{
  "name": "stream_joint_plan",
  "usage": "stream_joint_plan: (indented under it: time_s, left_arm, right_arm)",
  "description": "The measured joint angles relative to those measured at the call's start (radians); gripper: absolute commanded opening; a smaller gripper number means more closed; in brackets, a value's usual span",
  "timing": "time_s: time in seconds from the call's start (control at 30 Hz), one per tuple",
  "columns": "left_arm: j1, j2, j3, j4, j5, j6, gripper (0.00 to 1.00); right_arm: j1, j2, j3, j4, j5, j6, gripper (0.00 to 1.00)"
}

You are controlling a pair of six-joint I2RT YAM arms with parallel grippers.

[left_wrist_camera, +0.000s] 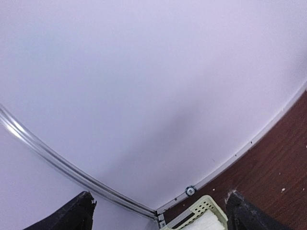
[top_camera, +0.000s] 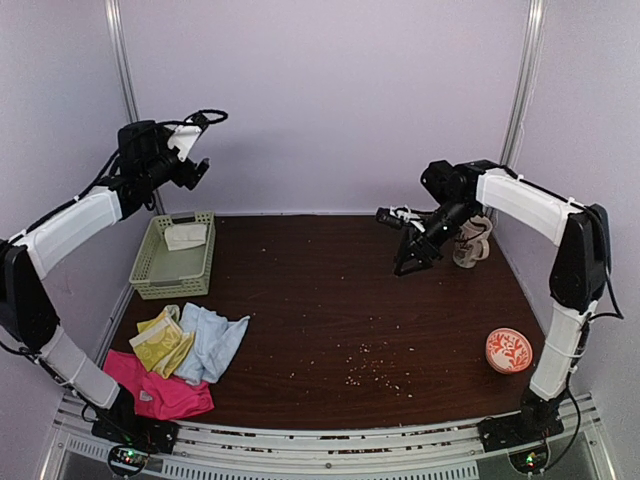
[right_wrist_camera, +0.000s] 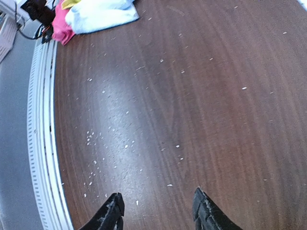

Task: Roll the towels
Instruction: Pick up the towel from the towel pile.

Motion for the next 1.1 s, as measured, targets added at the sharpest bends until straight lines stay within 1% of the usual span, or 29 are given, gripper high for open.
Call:
stream_joint_plan:
  time_s: [0.07,0.1,0.13,0.17,0.2,0.27,0.37,0.4,0.43,0.47,0.53,0.57,0.63,0.7,0.8,0.87,0.93,1.0,1.1]
  left_arm:
    - [0.005,-0.051,-0.002,0.002,0.003,-0.084,0.98]
    - [0.008,-0.077,-0.011,0.006,0.011,-0.123,0.98]
    - [0.011,-0.105,-0.031,0.012,0.019,-0.161,0.98]
    - [0.013,-0.139,-0.072,0.026,0.023,-0.205,0.98]
    - [0.013,-0.166,-0.113,0.045,0.015,-0.239,0.98]
    - [0.013,-0.217,-0.212,0.080,-0.037,-0.320,0.98]
    - [0.021,-0.208,-0.269,0.078,-0.090,-0.423,0.98]
    - [0.024,-0.193,-0.269,0.072,-0.080,-0.444,0.98]
    - [0.029,-0.180,-0.269,0.067,-0.045,-0.459,0.94]
    - [0.032,-0.170,-0.269,0.055,-0.013,-0.473,0.86]
    - [0.027,-0.162,-0.270,0.037,0.060,-0.501,0.73]
    - [0.022,-0.162,-0.270,0.027,0.098,-0.513,0.69]
    - [0.006,-0.163,-0.269,0.005,0.162,-0.545,0.56]
    - [-0.016,-0.163,-0.268,-0.036,0.195,-0.578,0.48]
    - [-0.085,-0.160,-0.258,-0.143,0.198,-0.605,0.39]
    - [-0.164,-0.144,-0.233,-0.233,0.178,-0.624,0.32]
    - [-0.246,-0.105,-0.199,-0.323,0.148,-0.649,0.28]
    - [-0.315,-0.062,-0.185,-0.391,0.117,-0.672,0.27]
    - [-0.406,0.015,-0.184,-0.515,0.079,-0.711,0.28]
  right_arm:
    - [-0.002,-0.034,0.006,0.051,0.032,0.057,0.53]
    - [-0.002,-0.058,0.006,0.088,0.058,0.091,0.61]
    - [-0.004,-0.079,0.003,0.127,0.090,0.129,0.87]
    - [-0.006,-0.098,-0.002,0.165,0.121,0.171,0.98]
    - [-0.009,-0.125,-0.018,0.225,0.167,0.217,1.00]
    - [-0.021,-0.196,-0.090,0.384,0.281,0.311,1.00]
    - [-0.064,-0.270,-0.193,0.558,0.393,0.449,1.00]
    - [-0.089,-0.281,-0.221,0.609,0.409,0.488,1.00]
    - [-0.113,-0.282,-0.241,0.645,0.409,0.517,1.00]
    - [-0.132,-0.278,-0.257,0.671,0.400,0.538,0.97]
    - [-0.171,-0.263,-0.291,0.711,0.365,0.564,0.95]
    - [-0.185,-0.256,-0.313,0.724,0.340,0.573,0.94]
    - [-0.197,-0.251,-0.366,0.743,0.286,0.576,0.90]
    - [-0.196,-0.251,-0.417,0.753,0.229,0.573,0.86]
    - [-0.194,-0.251,-0.472,0.767,0.156,0.554,0.79]
    - [-0.193,-0.249,-0.496,0.761,0.107,0.526,0.75]
    - [-0.193,-0.239,-0.497,0.750,0.063,0.502,0.72]
    - [-0.193,-0.224,-0.492,0.735,0.026,0.470,0.69]
    - [-0.193,-0.207,-0.492,0.718,-0.015,0.432,0.67]
